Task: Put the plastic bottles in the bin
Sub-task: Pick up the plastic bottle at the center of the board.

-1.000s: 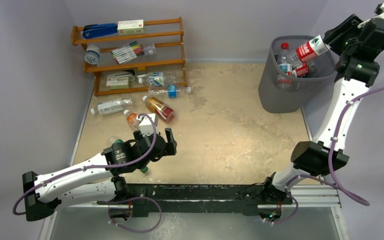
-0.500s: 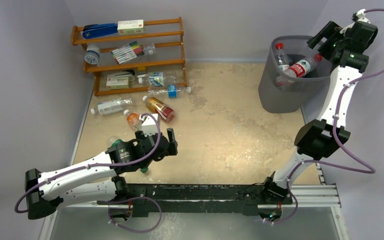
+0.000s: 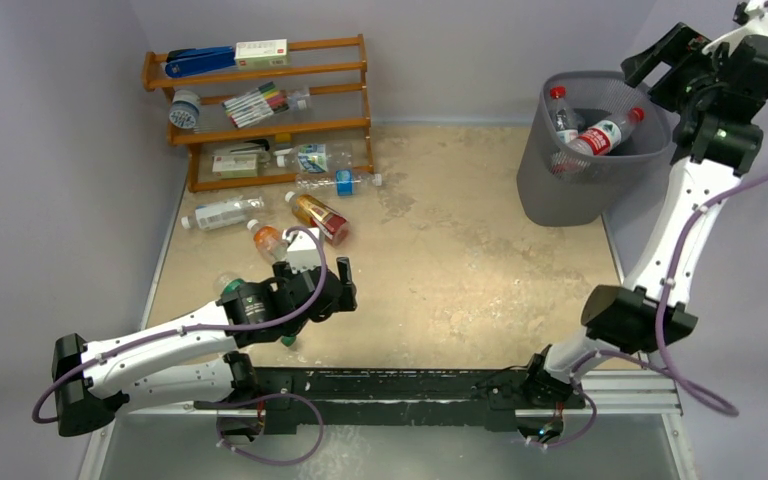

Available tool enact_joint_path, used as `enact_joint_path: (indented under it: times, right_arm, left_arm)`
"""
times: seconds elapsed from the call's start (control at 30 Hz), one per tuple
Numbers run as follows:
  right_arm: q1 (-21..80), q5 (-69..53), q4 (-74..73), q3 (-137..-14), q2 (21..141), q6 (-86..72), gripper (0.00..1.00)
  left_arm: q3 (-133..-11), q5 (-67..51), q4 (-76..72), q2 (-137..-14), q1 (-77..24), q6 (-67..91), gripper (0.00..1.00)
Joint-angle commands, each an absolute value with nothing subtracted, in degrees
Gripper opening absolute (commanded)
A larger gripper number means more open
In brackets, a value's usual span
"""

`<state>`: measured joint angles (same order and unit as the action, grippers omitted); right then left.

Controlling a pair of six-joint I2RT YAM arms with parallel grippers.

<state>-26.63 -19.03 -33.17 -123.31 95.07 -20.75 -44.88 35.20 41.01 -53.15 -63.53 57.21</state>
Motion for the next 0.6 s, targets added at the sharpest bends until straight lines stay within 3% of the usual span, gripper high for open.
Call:
enact_joint_path:
  times: [0.0,0.23,0.57]
  right_arm:
    - [-25.99,-27.94,-28.24,-116.41,87.11,-22.47,0.92]
    - [-22.48,-34.72,-23.81,-101.11,76.90,-22.73,0.98]
    - [4.86,-29.26,-5.79,-75.42,71.12,-29.42,1.00]
  left_arm:
    - [-47.59,36.73,40.49,-52.14,-63.81,55.79,1.00]
    - [-48.60,36.45,41.31,-53.52,-63.81,55.44,0.99]
    - [-52.82,40.68,46.72,-55.33,-63.65,57.63,0.99]
